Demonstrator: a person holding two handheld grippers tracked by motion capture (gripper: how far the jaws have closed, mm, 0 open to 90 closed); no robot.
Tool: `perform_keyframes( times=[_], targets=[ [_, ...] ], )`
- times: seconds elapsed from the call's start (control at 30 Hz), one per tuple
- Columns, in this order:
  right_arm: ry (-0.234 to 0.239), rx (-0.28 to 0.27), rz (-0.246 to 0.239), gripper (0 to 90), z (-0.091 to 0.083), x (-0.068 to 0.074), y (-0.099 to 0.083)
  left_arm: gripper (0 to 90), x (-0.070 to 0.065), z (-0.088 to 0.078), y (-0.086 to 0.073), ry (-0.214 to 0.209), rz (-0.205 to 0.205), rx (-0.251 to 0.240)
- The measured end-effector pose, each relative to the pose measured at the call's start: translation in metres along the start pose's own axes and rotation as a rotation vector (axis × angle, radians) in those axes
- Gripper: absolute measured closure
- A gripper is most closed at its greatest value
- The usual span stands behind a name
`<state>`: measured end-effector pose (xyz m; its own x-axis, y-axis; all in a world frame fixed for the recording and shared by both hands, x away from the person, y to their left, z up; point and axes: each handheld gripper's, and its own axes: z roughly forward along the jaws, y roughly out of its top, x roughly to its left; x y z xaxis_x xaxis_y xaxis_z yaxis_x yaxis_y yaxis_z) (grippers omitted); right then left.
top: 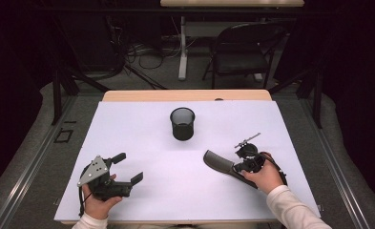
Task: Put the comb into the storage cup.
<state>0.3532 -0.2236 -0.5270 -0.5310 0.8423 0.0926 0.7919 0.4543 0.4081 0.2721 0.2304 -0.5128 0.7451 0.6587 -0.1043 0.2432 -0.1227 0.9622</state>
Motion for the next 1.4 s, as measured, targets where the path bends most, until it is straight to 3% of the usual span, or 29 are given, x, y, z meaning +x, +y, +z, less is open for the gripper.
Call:
perform_keyframes(
  times=[0.17, 0.8, 1.03, 1.1, 1.4],
  targets=[
    [-0.005, 0.023, -0.007, 90.0, -0.002, 0.002, 0.0, 3.3, 0.0, 0.0, 0.0, 0.0, 0.0, 0.0],
    [-0.001, -0.03, -0.022, 82.4, -0.005, 0.0, 0.002, 3.3, 0.0, 0.0, 0.0, 0.001, 0.003, 0.004],
    [0.003, -0.048, -0.022, 72.4, -0.013, 0.001, 0.004, 3.3, 0.0, 0.0, 0.0, 0.002, 0.002, 0.003],
    [0.006, -0.085, -0.025, 65.7, -0.014, 0.001, 0.005, 3.3, 0.0, 0.0, 0.0, 0.0, 0.002, 0.002],
    [-0.008, -0.116, -0.065, 49.4, -0.021, 0.003, 0.007, 3.3, 0.0, 0.0, 0.0, 0.002, 0.003, 0.005]
  ],
)
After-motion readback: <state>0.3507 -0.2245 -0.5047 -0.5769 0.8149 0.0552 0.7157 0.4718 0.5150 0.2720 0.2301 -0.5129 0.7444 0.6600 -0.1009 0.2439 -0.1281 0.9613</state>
